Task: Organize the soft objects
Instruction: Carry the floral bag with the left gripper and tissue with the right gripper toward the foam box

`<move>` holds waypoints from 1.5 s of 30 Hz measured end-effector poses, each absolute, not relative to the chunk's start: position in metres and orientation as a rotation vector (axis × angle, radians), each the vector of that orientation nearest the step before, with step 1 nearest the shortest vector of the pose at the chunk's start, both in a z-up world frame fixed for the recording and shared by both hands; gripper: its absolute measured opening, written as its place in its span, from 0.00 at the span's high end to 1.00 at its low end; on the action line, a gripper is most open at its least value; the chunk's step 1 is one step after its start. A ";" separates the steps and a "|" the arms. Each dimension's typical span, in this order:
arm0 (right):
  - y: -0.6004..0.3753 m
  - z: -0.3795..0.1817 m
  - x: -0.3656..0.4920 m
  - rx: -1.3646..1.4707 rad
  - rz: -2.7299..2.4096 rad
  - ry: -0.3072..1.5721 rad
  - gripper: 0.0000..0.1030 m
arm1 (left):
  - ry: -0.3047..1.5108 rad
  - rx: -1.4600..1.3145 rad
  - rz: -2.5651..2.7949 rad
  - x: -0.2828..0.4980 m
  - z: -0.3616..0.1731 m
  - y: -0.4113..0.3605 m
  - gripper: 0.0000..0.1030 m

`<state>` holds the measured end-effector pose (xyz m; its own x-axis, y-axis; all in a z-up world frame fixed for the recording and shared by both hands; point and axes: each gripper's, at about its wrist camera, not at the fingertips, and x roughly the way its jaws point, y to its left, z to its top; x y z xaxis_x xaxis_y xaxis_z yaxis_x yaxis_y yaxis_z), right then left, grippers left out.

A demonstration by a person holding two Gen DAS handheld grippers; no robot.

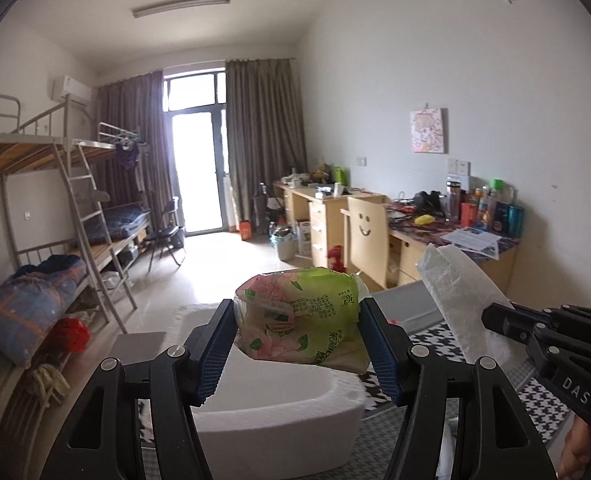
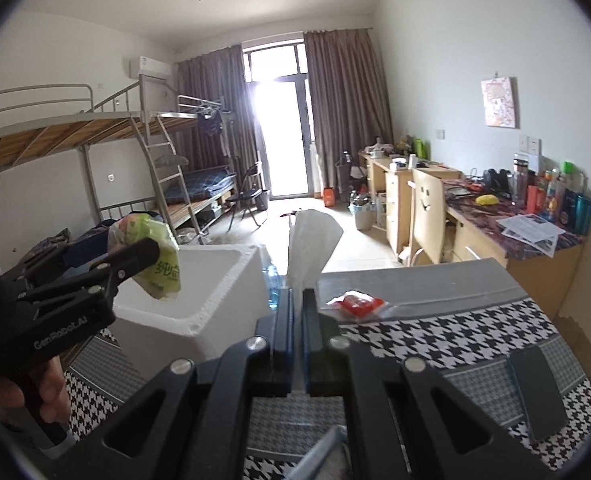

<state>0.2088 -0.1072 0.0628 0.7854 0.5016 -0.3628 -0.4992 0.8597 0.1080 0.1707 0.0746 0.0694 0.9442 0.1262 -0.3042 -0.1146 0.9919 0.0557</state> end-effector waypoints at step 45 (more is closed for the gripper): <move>-0.019 0.071 0.238 -0.084 0.670 0.457 0.94 | 0.378 -0.065 0.270 0.196 0.061 0.144 0.02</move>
<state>0.2375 -0.0190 0.0713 0.6887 0.5801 -0.4350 -0.6165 0.7843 0.0698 0.1957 0.1445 0.0615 0.8943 0.2482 -0.3724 -0.2721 0.9622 -0.0122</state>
